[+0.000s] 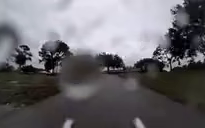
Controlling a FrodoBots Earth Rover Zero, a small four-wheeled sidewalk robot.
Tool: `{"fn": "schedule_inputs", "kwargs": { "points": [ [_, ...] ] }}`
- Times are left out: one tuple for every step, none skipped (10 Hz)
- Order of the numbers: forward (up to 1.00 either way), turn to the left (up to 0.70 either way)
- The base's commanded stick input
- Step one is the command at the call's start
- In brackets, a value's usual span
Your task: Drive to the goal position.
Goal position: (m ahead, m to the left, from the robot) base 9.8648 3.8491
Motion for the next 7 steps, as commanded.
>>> {"fn": "schedule_inputs", "kwargs": {
  "points": [
    [1.00,-0.10],
    [1.00,-0.20],
    [1.00,-0.34],
    [1.00,0.00],
    [1.00,0.00],
    [1.00,0.00],
    [1.00,0.00]
  ]
}}
